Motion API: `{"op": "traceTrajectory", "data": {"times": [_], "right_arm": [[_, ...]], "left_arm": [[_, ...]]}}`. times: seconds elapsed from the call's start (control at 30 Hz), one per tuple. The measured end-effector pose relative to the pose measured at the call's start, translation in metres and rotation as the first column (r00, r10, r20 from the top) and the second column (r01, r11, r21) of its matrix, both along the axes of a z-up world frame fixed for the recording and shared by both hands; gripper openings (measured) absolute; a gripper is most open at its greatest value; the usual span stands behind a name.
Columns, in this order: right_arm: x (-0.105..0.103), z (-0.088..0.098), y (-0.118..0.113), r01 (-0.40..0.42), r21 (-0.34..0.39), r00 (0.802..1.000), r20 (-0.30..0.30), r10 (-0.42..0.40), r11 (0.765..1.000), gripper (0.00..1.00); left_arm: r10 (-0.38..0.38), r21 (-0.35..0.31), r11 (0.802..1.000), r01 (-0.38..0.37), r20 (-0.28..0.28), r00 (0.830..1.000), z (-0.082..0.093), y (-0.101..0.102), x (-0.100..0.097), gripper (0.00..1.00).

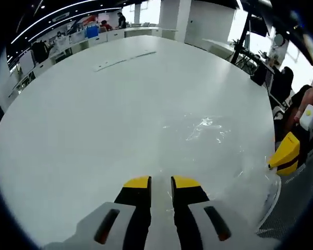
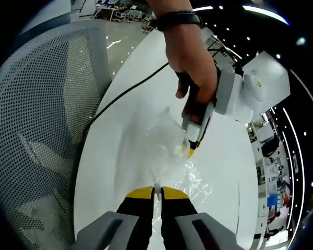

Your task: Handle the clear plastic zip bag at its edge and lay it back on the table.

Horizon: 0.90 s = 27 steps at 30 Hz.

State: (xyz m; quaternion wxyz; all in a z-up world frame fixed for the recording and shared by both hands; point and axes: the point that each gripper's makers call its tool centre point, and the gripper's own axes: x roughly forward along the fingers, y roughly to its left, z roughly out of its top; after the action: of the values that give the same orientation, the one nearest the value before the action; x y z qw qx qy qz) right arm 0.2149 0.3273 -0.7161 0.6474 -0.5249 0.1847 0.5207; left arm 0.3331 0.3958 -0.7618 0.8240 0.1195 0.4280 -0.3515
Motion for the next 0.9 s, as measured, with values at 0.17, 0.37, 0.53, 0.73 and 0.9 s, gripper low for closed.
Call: {"op": "traceTrajectory", "data": {"times": [0.17,0.37,0.53,0.73,0.9], "right_arm": [[0.001,-0.001,-0.002,0.005,0.005,1.000,-0.004,-0.005,1.000,0.00],[0.002,-0.002,-0.002,0.011,0.011,1.000,-0.005,-0.011,1.000,0.00],[0.000,-0.004,-0.001,0.000,0.003,1.000,-0.009,0.000,1.000,0.00],[-0.001,-0.004,0.001,-0.007,0.000,1.000,-0.002,0.007,1.000,0.00],[-0.002,-0.004,0.000,-0.008,-0.003,1.000,-0.005,0.008,1.000,0.00]], "left_arm": [[-0.004,-0.002,1.000,0.004,-0.008,1.000,-0.004,-0.003,0.002,0.11],[-0.004,-0.018,1.000,0.004,-0.029,1.000,-0.005,-0.006,-0.004,0.06],[0.014,-0.026,1.000,-0.015,-0.048,0.999,-0.008,-0.002,-0.004,0.03],[0.055,-0.038,0.998,-0.058,-0.073,0.996,-0.008,0.000,-0.008,0.00],[0.071,-0.046,0.996,-0.074,-0.052,0.996,-0.002,-0.001,-0.006,0.00]]}}
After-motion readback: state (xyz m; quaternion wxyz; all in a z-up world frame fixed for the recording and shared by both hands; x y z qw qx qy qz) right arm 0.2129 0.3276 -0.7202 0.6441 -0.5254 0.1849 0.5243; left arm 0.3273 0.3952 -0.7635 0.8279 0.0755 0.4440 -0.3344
